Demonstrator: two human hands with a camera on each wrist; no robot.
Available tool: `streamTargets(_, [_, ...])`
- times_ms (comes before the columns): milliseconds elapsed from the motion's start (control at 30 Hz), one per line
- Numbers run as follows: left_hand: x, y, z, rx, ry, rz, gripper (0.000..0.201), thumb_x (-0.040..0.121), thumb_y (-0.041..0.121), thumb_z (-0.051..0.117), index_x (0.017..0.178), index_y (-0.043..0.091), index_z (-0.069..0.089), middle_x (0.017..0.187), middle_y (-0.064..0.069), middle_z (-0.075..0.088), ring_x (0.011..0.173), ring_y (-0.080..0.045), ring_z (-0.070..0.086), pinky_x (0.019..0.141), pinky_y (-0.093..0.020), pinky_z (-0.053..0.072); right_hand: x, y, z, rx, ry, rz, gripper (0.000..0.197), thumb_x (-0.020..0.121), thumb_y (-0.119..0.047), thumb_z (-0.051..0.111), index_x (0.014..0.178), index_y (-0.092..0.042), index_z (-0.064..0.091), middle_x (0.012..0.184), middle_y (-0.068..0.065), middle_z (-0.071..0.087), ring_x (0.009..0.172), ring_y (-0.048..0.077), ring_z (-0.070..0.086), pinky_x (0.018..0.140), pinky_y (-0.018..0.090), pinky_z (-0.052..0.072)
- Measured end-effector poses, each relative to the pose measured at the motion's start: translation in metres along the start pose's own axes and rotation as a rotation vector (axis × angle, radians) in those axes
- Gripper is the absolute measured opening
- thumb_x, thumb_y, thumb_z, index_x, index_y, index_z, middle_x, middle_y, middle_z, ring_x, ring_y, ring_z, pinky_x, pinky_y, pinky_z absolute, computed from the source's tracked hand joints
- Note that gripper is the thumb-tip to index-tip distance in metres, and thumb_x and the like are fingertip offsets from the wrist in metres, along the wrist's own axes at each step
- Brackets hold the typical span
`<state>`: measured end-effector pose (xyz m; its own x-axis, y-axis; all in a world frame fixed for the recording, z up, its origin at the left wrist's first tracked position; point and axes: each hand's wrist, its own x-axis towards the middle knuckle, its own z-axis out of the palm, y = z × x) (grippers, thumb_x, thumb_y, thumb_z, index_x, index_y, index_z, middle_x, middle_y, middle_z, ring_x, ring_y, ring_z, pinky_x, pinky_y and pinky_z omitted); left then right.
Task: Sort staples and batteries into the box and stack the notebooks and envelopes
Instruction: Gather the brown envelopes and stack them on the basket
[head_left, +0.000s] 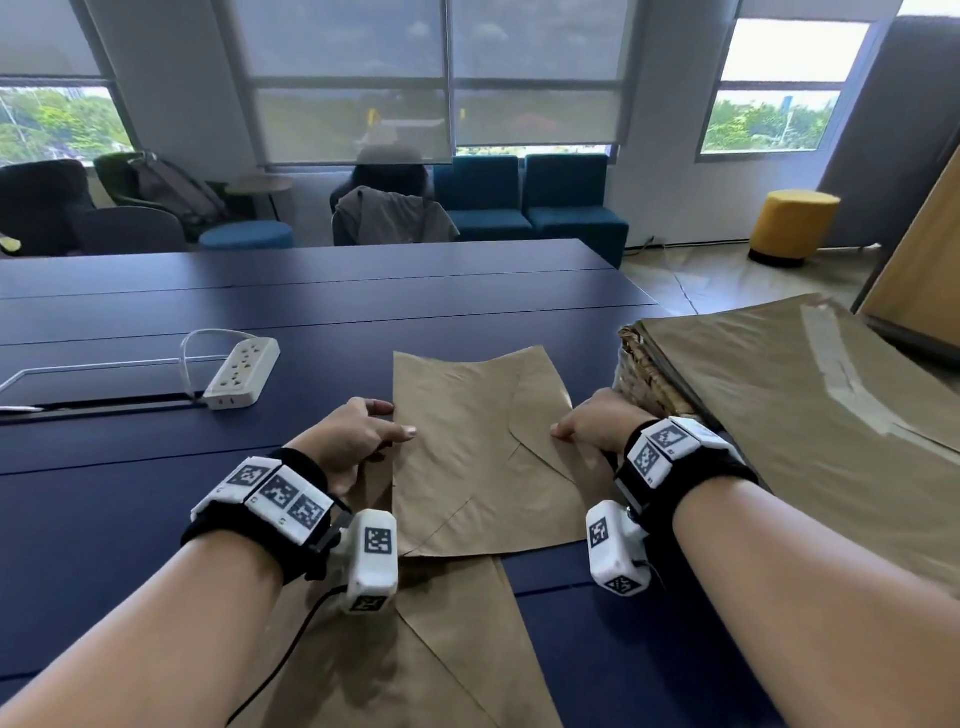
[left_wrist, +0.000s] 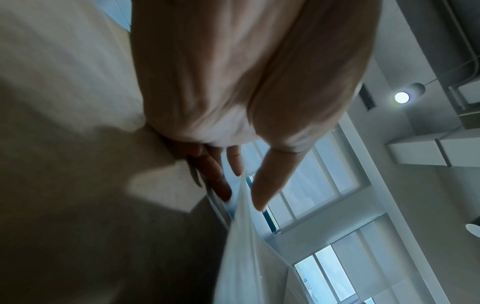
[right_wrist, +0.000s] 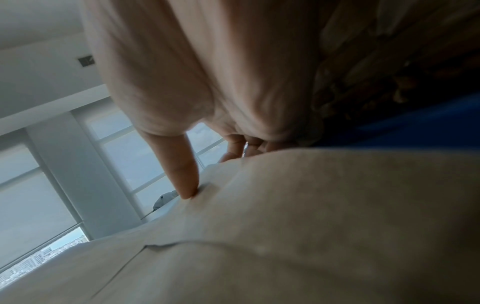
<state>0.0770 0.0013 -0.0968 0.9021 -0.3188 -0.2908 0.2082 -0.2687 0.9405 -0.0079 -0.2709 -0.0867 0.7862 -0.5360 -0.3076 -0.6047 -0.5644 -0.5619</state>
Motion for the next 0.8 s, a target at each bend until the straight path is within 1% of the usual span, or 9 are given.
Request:
streamTargets(67, [-0.003,0.000,0.000,-0.056,0.008,-0.005,0.038,0.091,-0.002,0.070,0.121,0.009,0.049,0.089,-0.011,0.066,0.069,-0.017,0.058,0.064,-0.031,0.049,-0.004,-0.002,0.000,0.010,0.003,0.002,0.052,0.085,-0.030,0.079,0.123,0.002,0.061,0.111,0.013,0.063,0.090,0.028,0.062,0.054,0.025,0.040])
streamTargets(100, [-0.003,0.000,0.000,-0.071,-0.001,-0.012,0.035,0.092,-0.004,0.068,0.118,0.009,0.050,0.087,-0.011,0.068,0.067,-0.018,0.062,0.063,-0.032,0.052,-0.007,-0.003,-0.001,0.015,0.002,0.009,0.051,0.086,-0.030,0.078,0.124,0.000,0.060,0.113,0.013,0.063,0.093,0.029,0.062,0.057,0.026,0.042])
streamTargets(200, [-0.006,0.003,0.000,-0.091,-0.071,-0.029,0.018,0.096,-0.009,0.060,0.108,0.004,0.060,0.078,-0.011,0.075,0.061,-0.017,0.072,0.055,-0.029,0.059,-0.010,-0.006,-0.002,-0.015,-0.009,0.013,0.053,0.085,-0.034,0.077,0.125,-0.003,0.063,0.122,0.012,0.065,0.108,0.031,0.065,0.083,0.031,0.054])
streamTargets(267, [-0.009,0.003,0.001,-0.089,-0.114,-0.035,0.016,0.098,-0.010,0.054,0.105,0.000,0.066,0.076,-0.011,0.076,0.061,-0.018,0.073,0.054,-0.028,0.060,-0.018,-0.012,-0.001,-0.031,-0.022,-0.010,0.047,0.090,-0.029,0.069,0.129,-0.003,0.064,0.127,0.013,0.064,0.115,0.033,0.064,0.092,0.033,0.052])
streamTargets(367, [-0.012,0.003,0.002,-0.114,-0.114,-0.043,0.016,0.099,-0.010,0.052,0.103,-0.003,0.065,0.075,-0.012,0.076,0.060,-0.020,0.074,0.053,-0.029,0.060,-0.031,-0.017,0.000,-0.035,-0.018,-0.059,0.040,0.103,-0.014,0.045,0.139,-0.009,0.061,0.144,0.016,0.056,0.131,0.037,0.054,0.108,0.038,0.045])
streamTargets(533, [-0.015,0.001,0.003,-0.159,-0.071,0.001,0.021,0.098,-0.006,0.058,0.118,-0.003,0.061,0.080,-0.013,0.076,0.064,-0.023,0.073,0.057,-0.032,0.062,-0.049,-0.011,-0.002,-0.019,0.023,-0.090,0.039,0.101,-0.010,0.048,0.138,0.000,0.051,0.140,0.019,0.054,0.130,0.036,0.053,0.100,0.033,0.044])
streamTargets(633, [-0.020,0.000,0.005,-0.160,-0.040,0.046,0.023,0.097,-0.004,0.060,0.120,-0.003,0.061,0.083,-0.012,0.076,0.064,-0.022,0.073,0.058,-0.031,0.062,-0.061,-0.010,-0.006,0.064,0.104,-0.150,0.027,0.096,-0.010,0.049,0.122,-0.006,0.049,0.127,0.019,0.058,0.113,0.034,0.057,0.100,0.041,0.047])
streamTargets(733, [-0.028,0.012,0.005,-0.085,0.013,0.133,0.020,0.098,0.002,0.062,0.118,0.005,0.062,0.080,-0.002,0.074,0.058,-0.010,0.069,0.047,-0.023,0.047,-0.075,-0.013,-0.016,0.117,0.204,-0.256,0.027,0.090,-0.008,0.052,0.116,-0.012,0.050,0.104,0.012,0.061,0.102,0.034,0.060,0.091,0.040,0.052])
streamTargets(800, [-0.033,0.027,0.006,-0.089,0.045,0.206,0.020,0.100,0.006,0.061,0.120,0.008,0.061,0.089,-0.004,0.071,0.066,-0.013,0.066,0.052,-0.026,0.044,-0.085,-0.017,-0.027,0.203,0.250,-0.311,0.033,0.089,-0.007,0.053,0.120,-0.017,0.052,0.102,0.006,0.061,0.097,0.030,0.061,0.086,0.038,0.053])
